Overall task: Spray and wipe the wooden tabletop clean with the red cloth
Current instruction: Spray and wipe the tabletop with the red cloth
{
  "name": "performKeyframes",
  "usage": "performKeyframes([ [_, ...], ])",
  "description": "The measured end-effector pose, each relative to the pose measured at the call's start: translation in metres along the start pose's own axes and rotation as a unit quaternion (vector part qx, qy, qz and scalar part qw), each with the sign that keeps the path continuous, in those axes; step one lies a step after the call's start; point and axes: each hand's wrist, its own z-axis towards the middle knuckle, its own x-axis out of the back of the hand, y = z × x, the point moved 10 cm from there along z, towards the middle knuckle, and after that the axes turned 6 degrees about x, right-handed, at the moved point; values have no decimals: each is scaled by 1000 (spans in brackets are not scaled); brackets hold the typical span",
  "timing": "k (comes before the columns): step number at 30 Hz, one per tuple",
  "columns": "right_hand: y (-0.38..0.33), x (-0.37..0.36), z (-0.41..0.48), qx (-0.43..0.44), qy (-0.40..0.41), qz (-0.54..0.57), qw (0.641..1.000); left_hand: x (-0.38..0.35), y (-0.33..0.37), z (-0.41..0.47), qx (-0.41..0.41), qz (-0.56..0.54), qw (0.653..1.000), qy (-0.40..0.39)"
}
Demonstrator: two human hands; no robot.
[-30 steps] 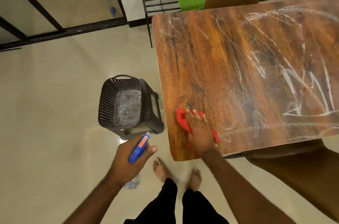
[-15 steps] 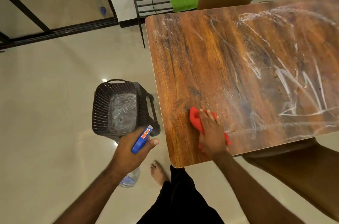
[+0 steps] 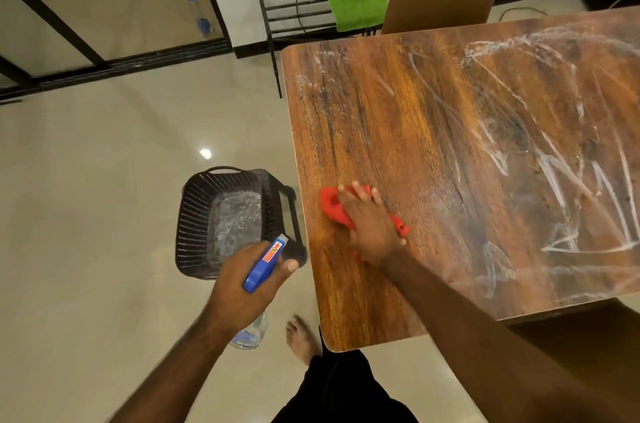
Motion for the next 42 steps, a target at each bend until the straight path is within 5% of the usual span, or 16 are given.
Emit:
performKeyframes([
  [3,4,11,34,-13,19,-7,1000,-1,6,16,-19,25,999,13],
  [9,-75,-51,-72,185,-59,-13,981,-6,12,45,-33,118,992,36],
  [13,-59,-60,-94,259,-102,-30,960,-1,17,63,-16,89,995,35],
  [21,14,16,81,46,2,19,999,8,17,95,56,42,997,41],
  [24,-17,0,74,73,-11,-9,997,8,18,106,59,54,996,39],
  [30,-56,-29,41,287,-72,-13,955,14,20,128,52,49,997,43],
  [37,10,22,168,93,7,12,996,24,30,148,73,95,990,79],
  [42,-39,-11,75,176,-6,-6,984,39,49,163,-3,113,989,100],
])
